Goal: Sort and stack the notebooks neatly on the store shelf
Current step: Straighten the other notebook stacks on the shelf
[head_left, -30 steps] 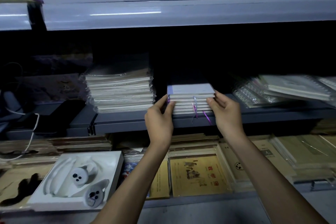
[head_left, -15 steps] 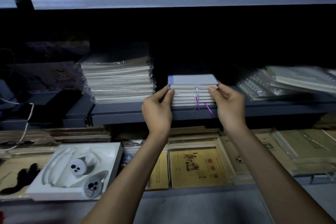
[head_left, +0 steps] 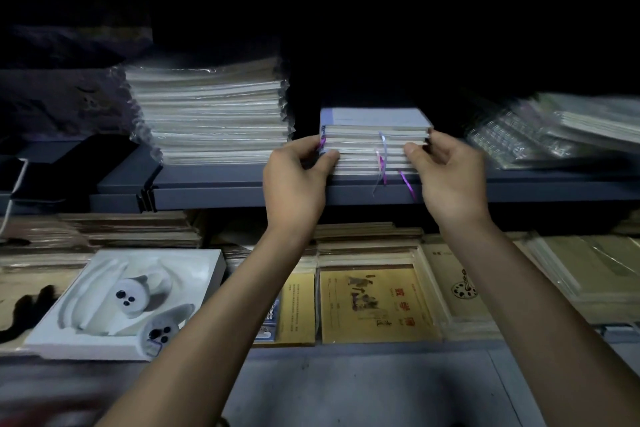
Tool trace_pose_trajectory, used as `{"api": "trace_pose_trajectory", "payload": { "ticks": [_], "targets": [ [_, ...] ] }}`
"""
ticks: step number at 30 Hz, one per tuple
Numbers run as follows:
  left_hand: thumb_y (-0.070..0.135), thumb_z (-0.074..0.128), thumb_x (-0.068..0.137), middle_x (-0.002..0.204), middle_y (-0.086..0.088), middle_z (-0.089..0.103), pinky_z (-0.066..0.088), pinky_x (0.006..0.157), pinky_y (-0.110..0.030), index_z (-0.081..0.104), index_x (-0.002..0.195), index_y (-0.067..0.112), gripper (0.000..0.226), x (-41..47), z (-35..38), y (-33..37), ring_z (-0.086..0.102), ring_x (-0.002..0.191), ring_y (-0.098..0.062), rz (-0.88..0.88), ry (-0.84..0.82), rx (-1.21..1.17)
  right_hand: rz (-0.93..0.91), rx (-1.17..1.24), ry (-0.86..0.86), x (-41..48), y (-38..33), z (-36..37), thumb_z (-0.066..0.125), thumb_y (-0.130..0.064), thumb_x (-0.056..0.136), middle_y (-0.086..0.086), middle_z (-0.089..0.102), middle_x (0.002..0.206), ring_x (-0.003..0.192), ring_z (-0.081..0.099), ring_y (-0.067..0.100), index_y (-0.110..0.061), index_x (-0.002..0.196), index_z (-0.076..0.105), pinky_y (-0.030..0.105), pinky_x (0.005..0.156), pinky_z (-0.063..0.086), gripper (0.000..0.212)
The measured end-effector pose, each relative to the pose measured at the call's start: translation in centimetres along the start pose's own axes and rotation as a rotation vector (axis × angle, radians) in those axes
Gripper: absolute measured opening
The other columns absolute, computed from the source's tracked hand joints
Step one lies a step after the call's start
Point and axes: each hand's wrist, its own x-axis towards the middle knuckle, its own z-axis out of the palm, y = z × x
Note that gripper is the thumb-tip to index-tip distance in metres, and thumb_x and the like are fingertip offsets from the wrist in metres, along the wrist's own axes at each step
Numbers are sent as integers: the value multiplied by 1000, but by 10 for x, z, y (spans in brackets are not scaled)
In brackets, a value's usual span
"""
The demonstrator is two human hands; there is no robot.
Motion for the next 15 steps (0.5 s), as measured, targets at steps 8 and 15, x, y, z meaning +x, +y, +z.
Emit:
{"api": "trace_pose_trajectory", "payload": {
  "ticks": [8,15],
  "targets": [
    [26,77,95,114,9,78,57,102,-35,80,120,15,27,1,2,-1,71,109,-3,5,82,-43,20,14,-4,2,0,-3,70,-13,97,-28,63,92,79,61,-23,-9,129,66,-1,75,46,33],
    [27,75,98,120,9,76,52,97,-20,79,122,16,26,-6,5,-1,67,111,-2,57,143,34,-4,29,-22,-3,-5,-6,71,-11,96,-29,64,84,76,62,-23,-18,118,66,0,73,47,23]
  ]
}}
